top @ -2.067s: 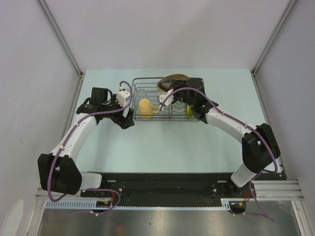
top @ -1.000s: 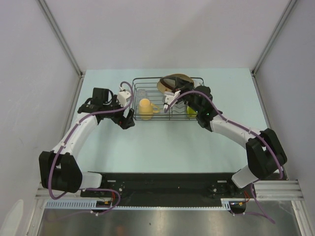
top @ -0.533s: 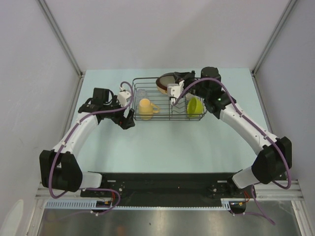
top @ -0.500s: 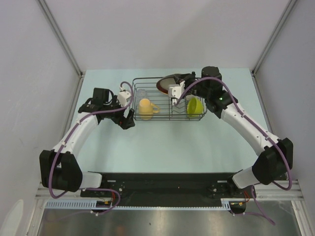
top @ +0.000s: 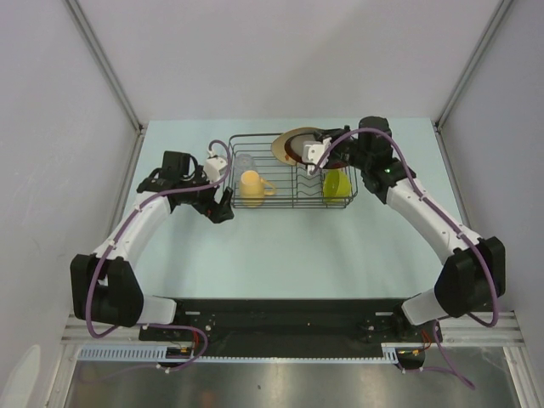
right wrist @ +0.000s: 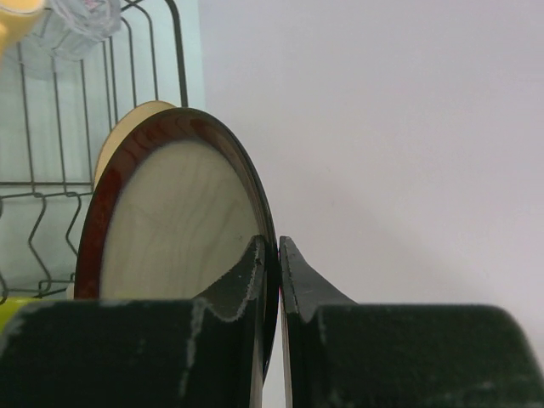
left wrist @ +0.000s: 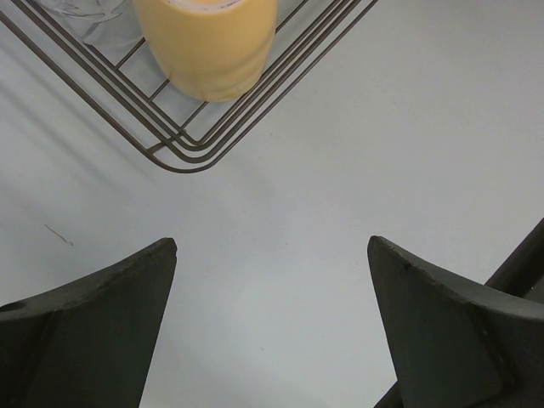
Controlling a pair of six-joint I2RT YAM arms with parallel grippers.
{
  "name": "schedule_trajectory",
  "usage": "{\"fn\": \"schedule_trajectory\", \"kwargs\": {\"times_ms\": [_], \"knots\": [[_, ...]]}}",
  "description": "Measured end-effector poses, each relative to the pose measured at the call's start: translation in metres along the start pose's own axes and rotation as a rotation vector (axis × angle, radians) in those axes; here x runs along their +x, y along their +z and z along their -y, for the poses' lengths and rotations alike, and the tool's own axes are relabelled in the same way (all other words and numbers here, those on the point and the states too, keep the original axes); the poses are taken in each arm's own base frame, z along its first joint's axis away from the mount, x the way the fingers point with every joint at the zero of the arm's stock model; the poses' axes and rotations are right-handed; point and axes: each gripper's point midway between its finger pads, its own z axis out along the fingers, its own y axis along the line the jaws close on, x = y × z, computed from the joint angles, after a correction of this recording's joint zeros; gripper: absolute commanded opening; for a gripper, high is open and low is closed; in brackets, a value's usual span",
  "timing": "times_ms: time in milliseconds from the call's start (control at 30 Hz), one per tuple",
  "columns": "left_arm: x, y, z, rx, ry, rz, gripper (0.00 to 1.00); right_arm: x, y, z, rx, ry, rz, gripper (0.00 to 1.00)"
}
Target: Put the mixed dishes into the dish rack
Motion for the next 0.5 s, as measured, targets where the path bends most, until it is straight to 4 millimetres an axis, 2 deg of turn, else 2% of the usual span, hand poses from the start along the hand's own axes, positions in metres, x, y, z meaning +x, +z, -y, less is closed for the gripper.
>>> {"fn": "schedule_trajectory", "kwargs": {"times_ms": [167,333,500], "knots": [[0.000,0.000,0.000,0.000,0.000,0.001,1.00,0.014,0.015,0.000,0.054,-0.013,-0.007,0.00],[0.000,0.000,0.000,-0.001,0.001,0.001,1.00,0.026,0.028,-0.017,0.034,-0.032,-0.010,0.00],[0.000,0.000,-0.002,-0.008,0.001,-0.002,1.00,0.026,0.029,-0.018,0.035,-0.047,0.014,0.00]]}}
